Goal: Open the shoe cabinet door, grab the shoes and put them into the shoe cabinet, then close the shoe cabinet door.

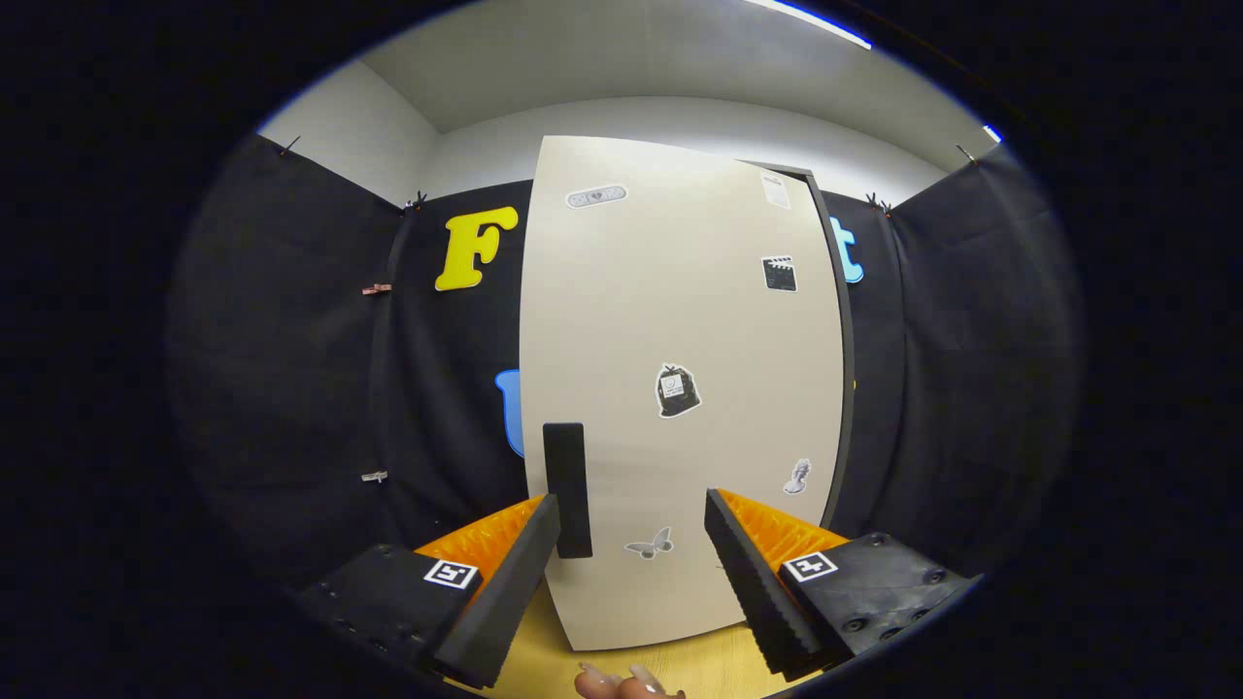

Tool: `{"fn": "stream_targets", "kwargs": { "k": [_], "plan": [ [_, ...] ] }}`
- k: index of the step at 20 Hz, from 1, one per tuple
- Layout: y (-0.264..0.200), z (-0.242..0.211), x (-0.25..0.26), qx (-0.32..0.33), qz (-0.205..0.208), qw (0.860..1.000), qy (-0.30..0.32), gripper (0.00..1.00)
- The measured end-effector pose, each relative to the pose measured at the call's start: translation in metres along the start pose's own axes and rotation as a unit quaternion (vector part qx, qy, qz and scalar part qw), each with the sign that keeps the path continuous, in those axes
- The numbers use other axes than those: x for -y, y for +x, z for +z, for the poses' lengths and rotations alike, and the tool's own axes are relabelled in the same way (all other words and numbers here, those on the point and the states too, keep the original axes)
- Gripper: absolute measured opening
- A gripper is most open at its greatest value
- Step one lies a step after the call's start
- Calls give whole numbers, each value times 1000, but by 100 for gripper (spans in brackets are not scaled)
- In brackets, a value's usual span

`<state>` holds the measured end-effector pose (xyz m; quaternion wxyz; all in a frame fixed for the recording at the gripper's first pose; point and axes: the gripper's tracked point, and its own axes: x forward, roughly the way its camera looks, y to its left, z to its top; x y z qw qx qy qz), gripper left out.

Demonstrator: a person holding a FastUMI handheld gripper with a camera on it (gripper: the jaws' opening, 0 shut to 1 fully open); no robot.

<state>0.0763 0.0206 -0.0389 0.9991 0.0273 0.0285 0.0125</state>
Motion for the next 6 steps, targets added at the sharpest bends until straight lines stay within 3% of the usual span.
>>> {"fn": "stream_targets", "kwargs": {
  "k": [6],
  "plan": [
    [-7,4,4,9,-2,1000,13,98]
  ]
}}
